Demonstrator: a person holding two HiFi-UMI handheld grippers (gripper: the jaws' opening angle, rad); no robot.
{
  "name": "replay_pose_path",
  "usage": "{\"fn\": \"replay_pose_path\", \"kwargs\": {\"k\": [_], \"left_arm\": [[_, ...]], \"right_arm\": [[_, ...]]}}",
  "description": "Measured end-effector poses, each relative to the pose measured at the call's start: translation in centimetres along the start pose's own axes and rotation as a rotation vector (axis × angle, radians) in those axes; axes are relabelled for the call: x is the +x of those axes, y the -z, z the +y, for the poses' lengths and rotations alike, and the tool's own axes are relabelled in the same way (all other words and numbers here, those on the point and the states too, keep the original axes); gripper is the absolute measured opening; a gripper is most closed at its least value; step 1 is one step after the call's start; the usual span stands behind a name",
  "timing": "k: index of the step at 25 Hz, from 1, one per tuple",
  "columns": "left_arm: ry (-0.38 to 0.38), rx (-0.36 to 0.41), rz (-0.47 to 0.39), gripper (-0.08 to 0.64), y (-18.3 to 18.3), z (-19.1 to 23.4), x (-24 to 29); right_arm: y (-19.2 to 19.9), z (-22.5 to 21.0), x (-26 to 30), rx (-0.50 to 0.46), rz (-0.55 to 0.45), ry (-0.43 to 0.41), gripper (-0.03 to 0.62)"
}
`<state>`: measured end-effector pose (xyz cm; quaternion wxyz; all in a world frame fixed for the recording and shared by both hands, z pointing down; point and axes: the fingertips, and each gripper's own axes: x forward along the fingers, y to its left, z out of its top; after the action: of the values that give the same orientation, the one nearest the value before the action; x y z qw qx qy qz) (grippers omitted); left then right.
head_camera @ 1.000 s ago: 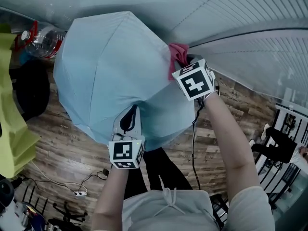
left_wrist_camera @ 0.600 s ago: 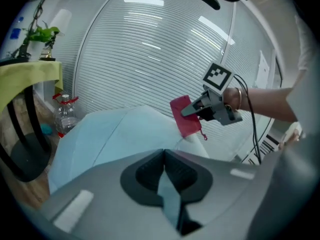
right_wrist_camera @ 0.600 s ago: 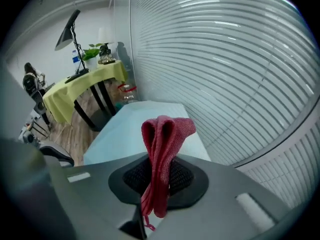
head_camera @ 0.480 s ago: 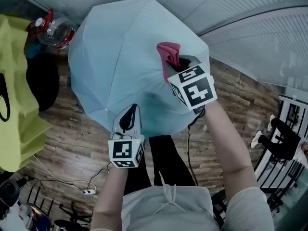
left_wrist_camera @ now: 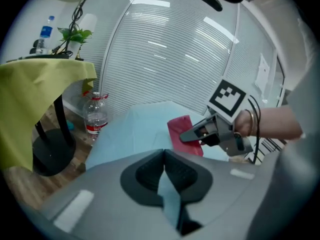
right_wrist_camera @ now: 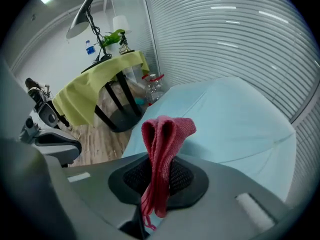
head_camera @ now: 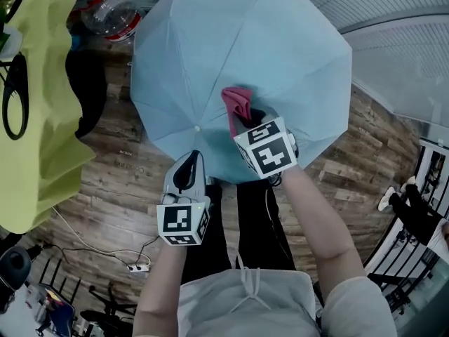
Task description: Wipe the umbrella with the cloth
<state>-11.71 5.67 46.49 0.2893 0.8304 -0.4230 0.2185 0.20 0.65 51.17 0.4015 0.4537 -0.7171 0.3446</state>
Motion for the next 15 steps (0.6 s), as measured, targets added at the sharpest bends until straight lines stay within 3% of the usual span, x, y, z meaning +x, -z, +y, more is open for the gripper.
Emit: {"fn": "replay_pose_path", "kwargs": {"k": [8, 15], "left_arm": [[-0.052, -0.049, 0.040, 0.007, 5.8, 5.1, -2.6], [-0.081, -0.072, 0.072, 0.007, 9.1, 7.9, -3.7]], "right_arm": [[5.5, 8.0, 7.4, 0.001, 0.098, -0.088, 0.058], [7.9, 10.1, 11.1, 0.027, 0.141, -0.092, 0.058]]}}
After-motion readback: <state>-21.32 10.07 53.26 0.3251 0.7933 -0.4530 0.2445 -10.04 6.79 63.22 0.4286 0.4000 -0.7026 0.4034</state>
